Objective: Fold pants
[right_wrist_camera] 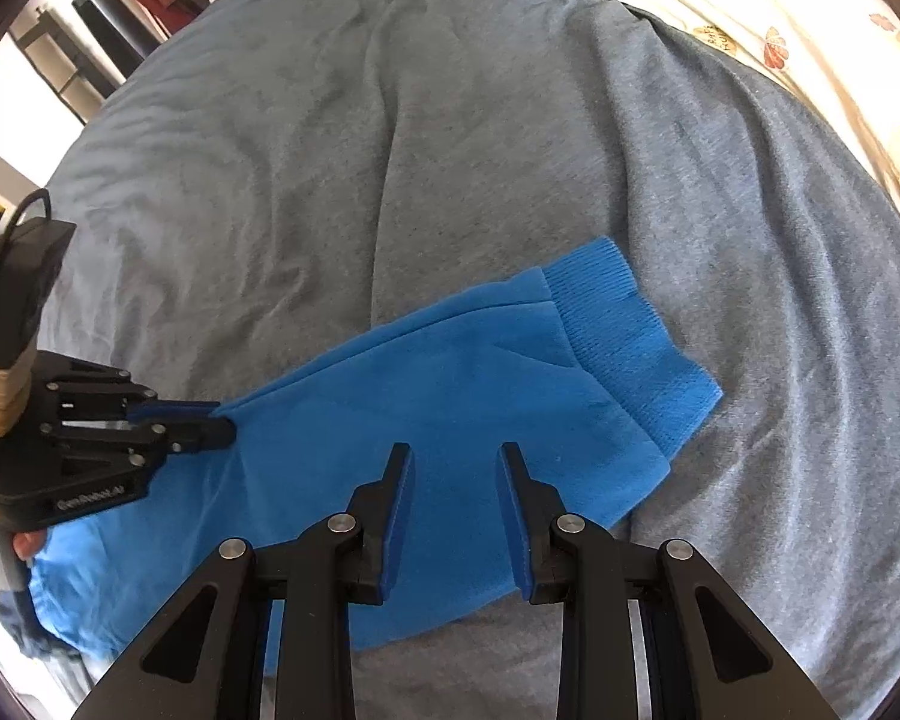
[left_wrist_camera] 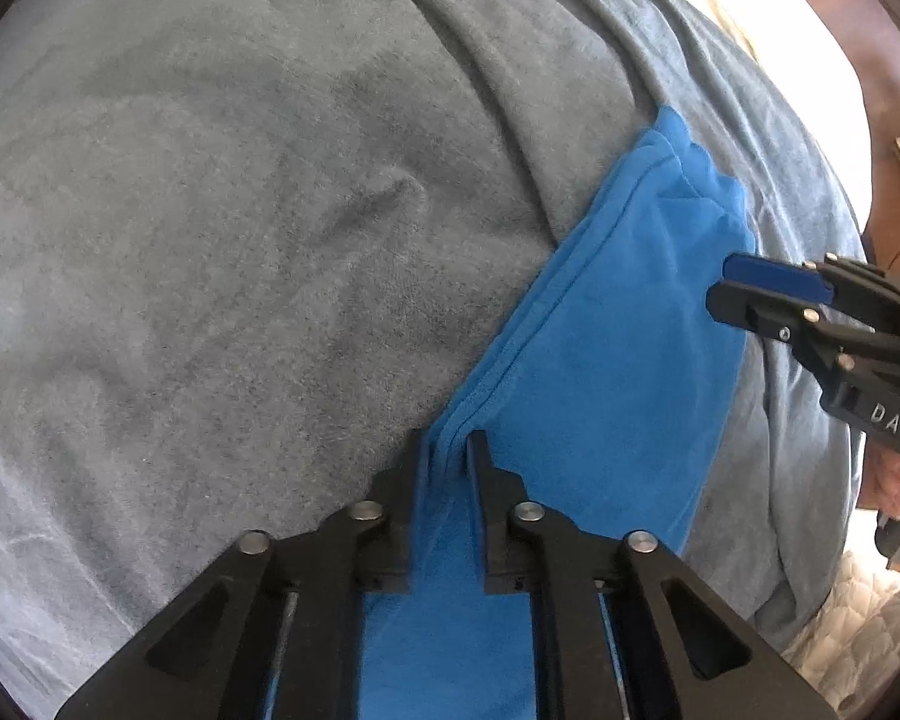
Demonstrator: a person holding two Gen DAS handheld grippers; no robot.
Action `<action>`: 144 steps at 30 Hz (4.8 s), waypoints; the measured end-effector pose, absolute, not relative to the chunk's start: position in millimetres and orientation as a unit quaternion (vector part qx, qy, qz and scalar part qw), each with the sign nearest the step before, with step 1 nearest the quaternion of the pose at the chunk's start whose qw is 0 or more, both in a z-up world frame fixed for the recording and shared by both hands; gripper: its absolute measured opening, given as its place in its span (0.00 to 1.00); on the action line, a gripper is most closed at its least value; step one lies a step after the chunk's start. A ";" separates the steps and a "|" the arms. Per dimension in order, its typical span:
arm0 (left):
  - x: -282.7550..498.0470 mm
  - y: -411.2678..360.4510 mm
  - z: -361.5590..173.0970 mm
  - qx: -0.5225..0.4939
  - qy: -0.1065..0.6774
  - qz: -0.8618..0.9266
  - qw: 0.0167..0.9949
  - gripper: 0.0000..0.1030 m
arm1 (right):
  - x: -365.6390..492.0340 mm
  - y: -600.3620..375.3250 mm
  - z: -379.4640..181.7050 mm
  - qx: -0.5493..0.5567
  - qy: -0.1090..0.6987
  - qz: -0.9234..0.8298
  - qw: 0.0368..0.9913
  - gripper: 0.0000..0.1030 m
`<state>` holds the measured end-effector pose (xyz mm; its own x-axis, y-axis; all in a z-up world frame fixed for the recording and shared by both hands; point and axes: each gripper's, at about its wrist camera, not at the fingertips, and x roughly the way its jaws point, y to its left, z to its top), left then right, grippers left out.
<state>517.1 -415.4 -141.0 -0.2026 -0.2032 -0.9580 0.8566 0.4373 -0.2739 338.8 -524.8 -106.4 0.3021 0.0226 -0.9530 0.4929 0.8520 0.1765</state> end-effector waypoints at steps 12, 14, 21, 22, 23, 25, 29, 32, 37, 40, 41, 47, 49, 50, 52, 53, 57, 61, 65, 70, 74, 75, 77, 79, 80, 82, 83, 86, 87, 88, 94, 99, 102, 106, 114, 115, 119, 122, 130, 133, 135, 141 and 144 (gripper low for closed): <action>543.7 -327.2 -84.8 0.268 0.585 -0.395 0.656 0.40 | 349.9 -500.9 -85.9 0.192 0.571 -0.158 0.782 0.28; 539.2 -314.9 -84.0 0.264 0.599 -0.402 0.641 0.40 | 356.6 -487.9 -83.0 0.188 0.570 -0.142 0.787 0.28; 524.0 -286.0 -106.4 0.253 0.637 -0.407 0.605 0.40 | 372.9 -438.9 -79.9 0.174 0.577 -0.087 0.793 0.28; 524.3 -282.6 -112.9 0.247 0.644 -0.405 0.600 0.40 | 373.5 -434.4 -80.4 0.171 0.578 -0.084 0.793 0.28; 524.6 -280.8 -117.2 0.247 0.647 -0.400 0.600 0.39 | 374.7 -431.0 -81.3 0.168 0.580 -0.082 0.793 0.28; 526.8 -279.2 -128.0 0.252 0.651 -0.384 0.604 0.38 | 377.9 -425.3 -83.3 0.164 0.585 -0.080 0.790 0.28; 540.1 -268.5 -135.1 0.230 0.656 -0.351 0.627 0.41 | 381.0 -418.3 -81.4 0.154 0.590 -0.084 0.788 0.28; 545.8 -259.1 -122.3 0.234 0.637 -0.326 0.658 0.39 | 381.5 -413.8 -79.7 0.146 0.591 -0.088 0.788 0.28; 541.1 -227.8 -79.6 0.213 0.616 -0.323 0.686 0.41 | 385.2 -402.3 -70.3 0.141 0.590 -0.079 0.791 0.28; 526.2 -190.7 -54.2 0.210 0.605 -0.314 0.701 0.45 | 386.9 -389.2 -59.8 0.137 0.587 -0.066 0.795 0.28; 521.7 -176.5 -45.6 0.208 0.604 -0.307 0.705 0.46 | 386.8 -382.4 -55.2 0.135 0.586 -0.060 0.797 0.28; 483.1 -90.2 -21.4 0.192 0.612 -0.264 0.720 0.46 | 378.4 -327.2 -34.5 0.114 0.582 -0.005 0.805 0.28; 467.3 -69.5 -23.4 0.183 0.620 -0.244 0.722 0.48 | 372.6 -300.4 -30.2 0.105 0.583 0.022 0.805 0.28; 462.2 -59.4 -23.6 0.179 0.624 -0.236 0.723 0.49 | 369.8 -288.2 -28.7 0.102 0.584 0.033 0.805 0.28; 451.1 -36.9 -25.0 0.169 0.630 -0.221 0.725 0.49 | 363.4 -266.1 -27.5 0.094 0.587 0.048 0.803 0.28; 445.2 -22.7 -26.0 0.161 0.633 -0.212 0.727 0.50 | 359.0 -254.8 -27.5 0.090 0.588 0.053 0.802 0.28; 432.7 10.3 -29.4 0.132 0.633 -0.210 0.733 0.54 | 339.5 -219.9 -32.0 0.087 0.596 0.054 0.796 0.28; 432.9 27.4 -47.4 0.108 0.629 -0.217 0.738 0.54 | 319.1 -194.4 -42.0 0.108 0.610 0.041 0.784 0.28; 441.1 43.6 -70.4 0.073 0.633 -0.218 0.740 0.54 | 302.5 -175.5 -52.4 0.121 0.611 -0.001 0.782 0.28; 435.6 47.6 -97.6 0.024 0.650 -0.235 0.722 0.55 | 286.2 -169.9 -70.7 0.165 0.611 -0.067 0.772 0.28; 429.3 53.3 -101.1 0.004 0.644 -0.247 0.724 0.54 | 275.3 -167.1 -79.8 0.168 0.608 -0.078 0.772 0.28; 429.7 54.1 -102.4 0.000 0.642 -0.250 0.725 0.50 | 273.9 -165.9 -81.1 0.161 0.609 -0.080 0.772 0.28; 432.6 54.3 -105.2 -0.003 0.649 -0.254 0.717 0.26 | 272.2 -162.9 -83.5 0.145 0.612 -0.081 0.773 0.28; 436.7 51.3 -101.2 0.028 0.645 -0.233 0.727 0.19 | 271.7 -160.4 -86.5 0.142 0.615 -0.078 0.772 0.28; 439.2 49.8 -94.6 0.050 0.636 -0.224 0.737 0.10 | 272.2 -160.1 -87.5 0.146 0.616 -0.077 0.770 0.28; 445.6 48.3 -82.7 0.071 0.623 -0.224 0.746 0.10 | 273.5 -159.2 -87.9 0.150 0.617 -0.077 0.769 0.28; 449.1 46.2 -78.5 0.081 0.617 -0.228 0.749 0.10 | 274.1 -158.9 -86.9 0.146 0.616 -0.078 0.770 0.28; 452.2 38.8 -86.9 0.116 0.620 -0.227 0.742 0.10 | 277.9 -153.9 -87.8 0.129 0.617 -0.073 0.773 0.28; 454.5 38.4 -92.4 0.118 0.624 -0.225 0.739 0.11 | 279.2 -152.7 -88.2 0.131 0.617 -0.070 0.773 0.28; 453.8 38.8 -97.8 0.119 0.628 -0.222 0.736 0.15 | 279.5 -153.5 -89.8 0.131 0.619 -0.071 0.771 0.28; 434.8 48.2 -80.3 0.179 0.599 -0.168 0.762 0.60 | 281.9 -160.3 -92.1 0.109 0.622 -0.061 0.773 0.28; 397.5 61.8 -62.8 0.194 0.596 -0.197 0.754 0.67 | 276.7 -159.7 -92.2 0.103 0.616 -0.016 0.781 0.28; 384.6 59.8 -69.4 0.190 0.600 -0.222 0.744 0.67 | 269.3 -155.3 -89.5 0.078 0.602 0.013 0.795 0.28; 378.9 57.6 -83.4 0.173 0.603 -0.241 0.741 0.65 | 259.1 -147.9 -93.5 0.053 0.594 0.038 0.802 0.28; 380.3 46.2 -101.5 0.171 0.592 -0.256 0.745 0.60 | 258.9 -153.3 -101.2 0.023 0.576 0.031 0.817 0.28; 381.3 46.8 -102.3 0.170 0.592 -0.256 0.745 0.58 | 262.0 -153.0 -102.9 0.024 0.575 0.030 0.817 0.28; 382.8 48.9 -103.4 0.165 0.593 -0.256 0.746 0.54 | 270.2 -151.4 -102.9 -0.003 0.560 0.037 0.828 0.28; 384.3 48.5 -104.9 0.155 0.598 -0.259 0.743 0.51 | 278.0 -151.8 -103.1 -0.016 0.550 0.044 0.834 0.28; 380.1 46.9 -104.2 0.144 0.599 -0.266 0.741 0.23 | 288.9 -155.2 -104.3 -0.023 0.554 0.075 0.829 0.25; 370.6 48.6 -96.6 0.155 0.602 -0.273 0.734 0.12 | 290.4 -158.7 -101.7 -0.020 0.555 0.080 0.828 0.12; 363.0 44.5 -92.3 0.168 0.601 -0.279 0.729 0.11 | 289.1 -165.2 -95.7 -0.004 0.559 0.080 0.826 0.09; 361.7 48.6 -96.1 0.189 0.621 -0.268 0.712 0.08 | 282.2 -168.9 -83.6 -0.019 0.584 0.079 0.808 0.06; 365.7 54.5 -102.6 0.193 0.633 -0.266 0.701 0.06 | 282.0 -166.7 -92.1 -0.036 0.608 0.070 0.790 0.06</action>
<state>365.7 54.5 -102.6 0.0567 -0.1283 -0.9901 0.6171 0.7841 -0.0663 282.0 -166.7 -92.1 0.2520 0.0673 -0.9654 -0.1537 0.9877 0.0287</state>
